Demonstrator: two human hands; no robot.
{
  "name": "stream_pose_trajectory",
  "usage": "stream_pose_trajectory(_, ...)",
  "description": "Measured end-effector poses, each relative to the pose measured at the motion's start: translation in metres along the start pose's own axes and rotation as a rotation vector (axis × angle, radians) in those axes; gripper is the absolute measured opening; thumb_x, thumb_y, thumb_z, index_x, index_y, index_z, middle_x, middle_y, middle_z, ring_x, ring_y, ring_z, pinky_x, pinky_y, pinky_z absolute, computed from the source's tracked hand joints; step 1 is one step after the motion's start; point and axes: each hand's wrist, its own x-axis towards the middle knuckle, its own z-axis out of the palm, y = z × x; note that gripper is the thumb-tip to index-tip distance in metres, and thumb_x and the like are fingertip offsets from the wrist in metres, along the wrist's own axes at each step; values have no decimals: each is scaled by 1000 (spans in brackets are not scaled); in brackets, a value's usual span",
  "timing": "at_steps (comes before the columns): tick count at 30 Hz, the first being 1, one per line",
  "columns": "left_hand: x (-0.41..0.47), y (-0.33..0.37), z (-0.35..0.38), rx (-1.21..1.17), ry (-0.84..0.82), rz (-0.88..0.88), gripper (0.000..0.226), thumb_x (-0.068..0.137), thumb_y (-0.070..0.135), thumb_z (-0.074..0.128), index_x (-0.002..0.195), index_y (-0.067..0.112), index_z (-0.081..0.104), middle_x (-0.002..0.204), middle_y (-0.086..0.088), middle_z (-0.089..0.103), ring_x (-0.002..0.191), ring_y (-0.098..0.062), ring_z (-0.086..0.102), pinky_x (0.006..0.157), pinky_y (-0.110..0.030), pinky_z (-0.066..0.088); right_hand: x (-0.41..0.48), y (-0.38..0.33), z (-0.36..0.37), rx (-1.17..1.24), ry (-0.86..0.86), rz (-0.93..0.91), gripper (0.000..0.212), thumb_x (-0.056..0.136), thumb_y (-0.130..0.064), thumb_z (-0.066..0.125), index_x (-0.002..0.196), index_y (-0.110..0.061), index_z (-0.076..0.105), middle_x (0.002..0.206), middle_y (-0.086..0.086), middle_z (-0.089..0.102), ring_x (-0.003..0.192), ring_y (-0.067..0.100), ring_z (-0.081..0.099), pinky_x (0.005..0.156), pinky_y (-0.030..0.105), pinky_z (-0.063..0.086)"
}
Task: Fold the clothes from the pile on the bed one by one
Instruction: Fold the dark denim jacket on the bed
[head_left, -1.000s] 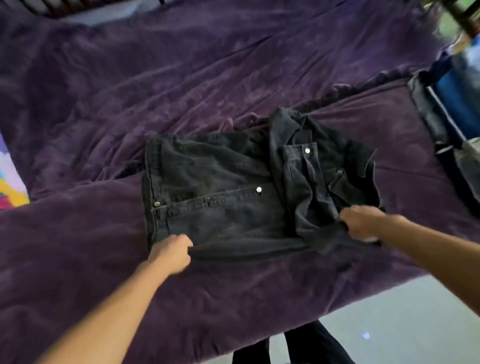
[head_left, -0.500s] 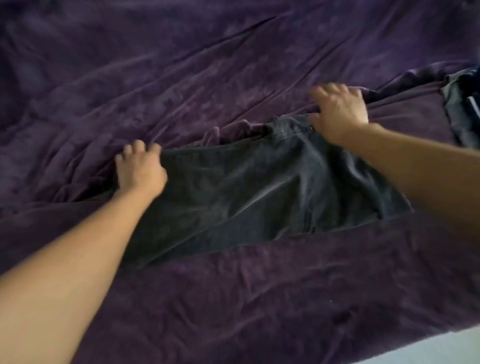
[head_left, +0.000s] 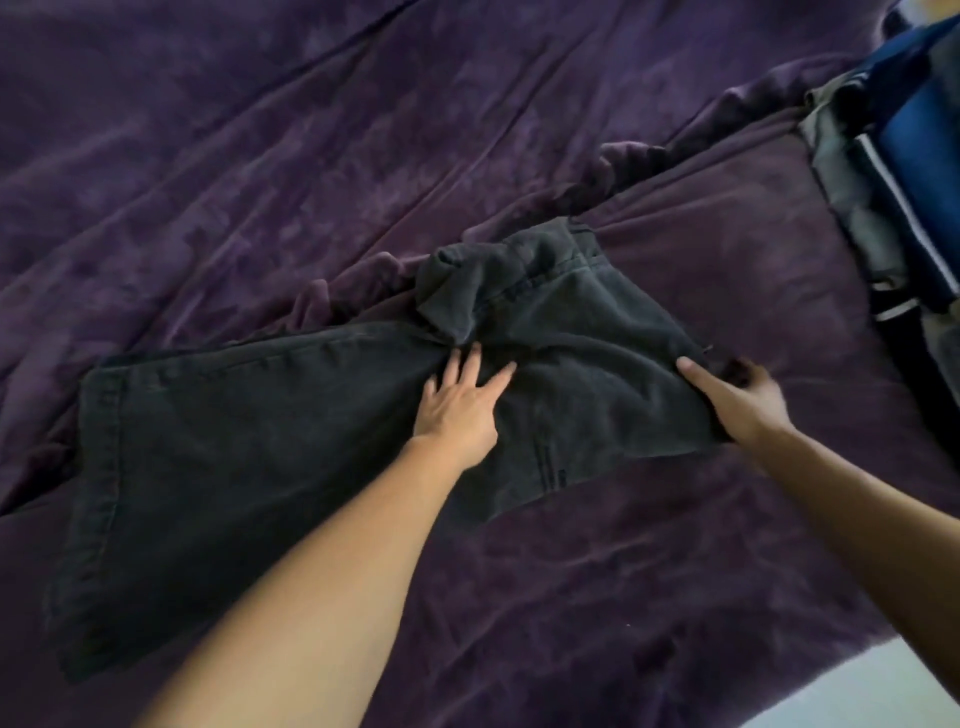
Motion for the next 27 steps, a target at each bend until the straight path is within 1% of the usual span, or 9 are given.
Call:
stream_pose_trajectory(3, 11, -4, -16, -92, -100, -7, 71, 91, 10, 42, 149, 42, 15, 161, 2, -3, 147, -21, -1, 116, -44, 18, -11, -7, 4, 223, -173, 166, 65, 60, -46, 87, 110, -10, 67, 104, 7, 71, 91, 27, 69, 78, 46, 59)
stream_pose_trajectory(5, -4, -10, -23, -204, -17, -10, 63, 92, 13, 44, 148, 37, 27, 159, 2, 12, 145, -21, 14, 114, -42, 23, -28, -25, -7, 272, -283, 205, 49, 65, -32, 86, 101, -3, 71, 98, 16, 73, 86, 33, 71, 75, 50, 58)
stream_pose_trajectory(8, -41, -33, -20, -449, 294, -161, 47, 92, 14, 52, 137, 24, 48, 142, 1, 41, 129, -21, 42, 102, -35, 39, -68, -63, -27, 321, -396, 54, 30, 74, -20, 80, 98, -4, 71, 91, 15, 74, 72, 24, 72, 57, 36, 57)
stream_pose_trajectory(11, -90, -71, -11, -588, 446, -382, 34, 89, 9, 55, 123, 14, 60, 123, -7, 56, 111, -25, 56, 92, -33, 45, -127, -106, -20, 346, -383, -246, 30, 77, -9, 77, 105, -11, 66, 87, 5, 73, 72, 14, 71, 57, 25, 57)
stream_pose_trajectory(13, -126, -96, -3, -623, 437, -484, 32, 90, 6, 54, 121, 11, 61, 120, -10, 58, 107, -26, 58, 92, -31, 45, -166, -126, 7, 169, -323, -503, 33, 78, -14, 76, 107, -17, 61, 92, 3, 70, 80, 15, 70, 68, 29, 58)
stream_pose_trajectory(17, -183, -135, 14, -672, 475, -649, 29, 90, 5, 54, 118, 9, 63, 117, -12, 62, 106, -28, 60, 94, -34, 47, -223, -136, 102, -646, -196, -836, 37, 85, -43, 59, 112, -23, 44, 108, 10, 63, 100, 34, 61, 74, 37, 42)
stream_pose_trajectory(22, -197, -146, 17, -767, 593, -756, 30, 93, 8, 50, 120, 13, 60, 117, -11, 60, 102, -26, 59, 89, -34, 46, -237, -99, 201, -974, -715, -782, 80, 85, -61, 56, 150, -30, 22, 147, 13, 36, 133, 32, 37, 107, 44, 32)
stream_pose_trajectory(25, -186, -129, 4, -785, 732, -665, 30, 96, 9, 46, 123, 12, 58, 119, -9, 56, 98, -22, 58, 83, -27, 41, -230, -88, 201, -741, -822, -809, 65, 90, -36, 60, 148, -24, 33, 143, 10, 48, 131, 27, 45, 110, 34, 34)
stream_pose_trajectory(27, -175, -113, -4, -783, 772, -582, 30, 96, 9, 45, 123, 12, 58, 119, -9, 54, 96, -21, 57, 81, -23, 38, -220, -81, 182, -432, -643, -887, 42, 90, -14, 55, 132, -14, 57, 128, 8, 62, 120, 25, 56, 102, 21, 36)
